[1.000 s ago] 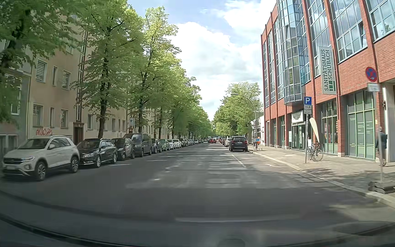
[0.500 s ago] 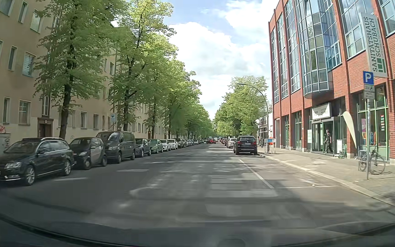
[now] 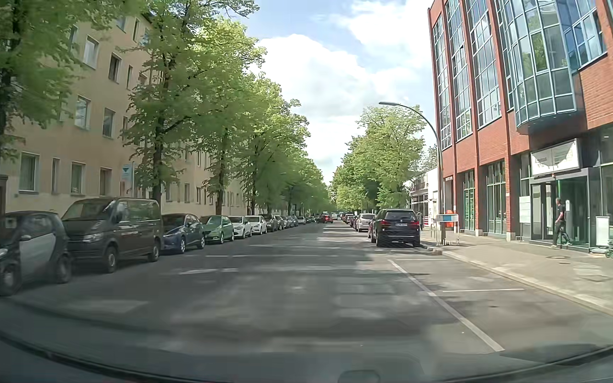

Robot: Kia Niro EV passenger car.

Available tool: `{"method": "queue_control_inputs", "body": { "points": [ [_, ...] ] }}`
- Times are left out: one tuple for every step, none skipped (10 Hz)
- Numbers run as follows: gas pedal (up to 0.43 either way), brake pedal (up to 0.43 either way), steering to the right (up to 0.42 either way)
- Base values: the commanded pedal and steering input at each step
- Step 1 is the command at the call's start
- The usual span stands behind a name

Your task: Follow the waypoints while adhering to traffic rules and regulations

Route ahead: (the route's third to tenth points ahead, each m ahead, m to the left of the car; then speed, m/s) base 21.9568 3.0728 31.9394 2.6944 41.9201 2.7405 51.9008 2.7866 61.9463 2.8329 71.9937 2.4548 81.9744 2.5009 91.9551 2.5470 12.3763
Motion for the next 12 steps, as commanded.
{"method": "queue_control_inputs", "body": {
  "points": [
    [0.047,0.018,0.001],
    [0.047,0.018,0.001],
    [0.008,0.018,0.002],
    [0.000,0.018,0.007],
    [0.000,0.018,0.007],
    [0.000,0.018,0.006],
    [0.000,0.018,0.004],
    [0.000,0.055,0.004],
    [0.000,0.085,0.003],
    [0.000,0.134,0.004],
    [0.000,0.152,0.004],
    [0.000,0.183,0.004]
  ]
}}
